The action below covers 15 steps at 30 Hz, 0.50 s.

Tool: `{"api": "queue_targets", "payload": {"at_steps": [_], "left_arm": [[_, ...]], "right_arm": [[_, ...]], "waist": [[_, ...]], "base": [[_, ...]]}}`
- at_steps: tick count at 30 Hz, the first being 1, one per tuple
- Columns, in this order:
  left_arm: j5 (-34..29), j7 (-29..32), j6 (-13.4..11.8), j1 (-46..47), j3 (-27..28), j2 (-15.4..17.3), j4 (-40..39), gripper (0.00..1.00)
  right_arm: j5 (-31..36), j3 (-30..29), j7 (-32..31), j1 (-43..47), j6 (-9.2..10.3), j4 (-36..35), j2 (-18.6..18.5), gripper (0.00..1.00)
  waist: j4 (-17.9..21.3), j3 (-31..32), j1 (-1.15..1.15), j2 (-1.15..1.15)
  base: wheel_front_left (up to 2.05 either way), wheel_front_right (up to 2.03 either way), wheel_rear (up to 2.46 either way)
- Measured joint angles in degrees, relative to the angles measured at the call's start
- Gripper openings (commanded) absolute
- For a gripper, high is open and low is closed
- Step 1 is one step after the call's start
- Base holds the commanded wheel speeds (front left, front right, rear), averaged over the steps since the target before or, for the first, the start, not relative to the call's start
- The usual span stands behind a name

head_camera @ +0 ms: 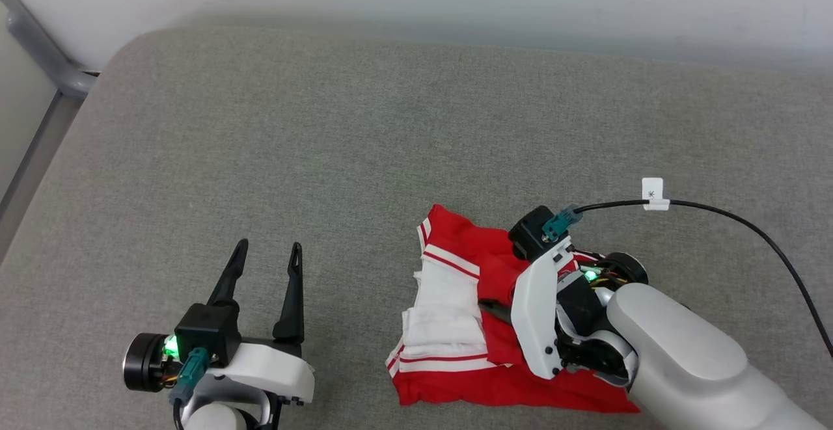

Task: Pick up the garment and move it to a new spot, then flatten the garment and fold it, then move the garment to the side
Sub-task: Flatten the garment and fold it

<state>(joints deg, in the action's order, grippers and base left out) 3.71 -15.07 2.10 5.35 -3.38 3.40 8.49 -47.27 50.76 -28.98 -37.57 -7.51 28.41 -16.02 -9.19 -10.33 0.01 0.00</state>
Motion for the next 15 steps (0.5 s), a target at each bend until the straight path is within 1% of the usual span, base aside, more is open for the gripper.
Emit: {"api": "queue_targets", "payload": {"at_steps": [2, 3, 4, 8, 11, 13, 15], "left_arm": [[0.00, 0.00, 0.00, -0.03, 0.31, -0.05, 0.03, 1.00], [0.00, 0.00, 0.00, -0.08, 0.43, -0.11, 0.11, 1.00], [0.00, 0.00, 0.01, -0.16, 0.53, -0.13, 0.22, 1.00], [-0.13, 0.00, 0.20, -0.78, 0.97, -0.19, 0.42, 1.00], [-0.48, 0.00, 0.26, -1.47, 1.23, -0.21, 0.45, 1.00], [-0.55, 0.00, 0.24, -1.82, 1.68, -0.25, 0.27, 1.00], [-0.62, 0.00, 0.18, -2.52, 2.21, -0.24, 0.05, 1.00]], "right_arm": [[-0.68, -0.12, 2.11, 0.05, 0.01, 0.57, 0.66, 0.01], [-0.58, 0.23, 3.03, 0.04, 0.01, 0.57, 0.62, 0.35], [-0.58, 0.54, 4.13, 0.03, 0.01, 0.38, 0.48, 1.00], [-0.94, 1.30, 8.80, -0.06, 0.00, -3.11, -0.73, 1.00], [-0.51, 0.84, 13.02, -0.05, 0.01, -6.48, -3.22, 1.00], [0.45, -0.60, 16.47, 0.08, 0.01, -8.18, -4.60, 1.00], [3.00, -3.16, 21.43, 0.74, 0.00, -9.10, -5.92, 1.00]], "waist": [[0.41, 0.17, 0.00, 0.00], [0.62, 0.34, 0.00, 0.00], [0.85, 0.57, 0.00, 0.00], [1.92, 1.75, 0.00, 0.00], [2.64, 3.02, 0.00, 0.00], [3.17, 3.95, 0.00, 0.00], [3.76, 4.89, 0.00, 0.00]], "base": [[0.00, 0.00, 0.00], [0.00, 0.00, 0.00], [0.00, 0.00, 0.00], [0.00, 0.00, 0.00], [0.00, 0.00, 0.00], [0.00, 0.00, 0.00], [0.00, 0.00, 0.00]]}}
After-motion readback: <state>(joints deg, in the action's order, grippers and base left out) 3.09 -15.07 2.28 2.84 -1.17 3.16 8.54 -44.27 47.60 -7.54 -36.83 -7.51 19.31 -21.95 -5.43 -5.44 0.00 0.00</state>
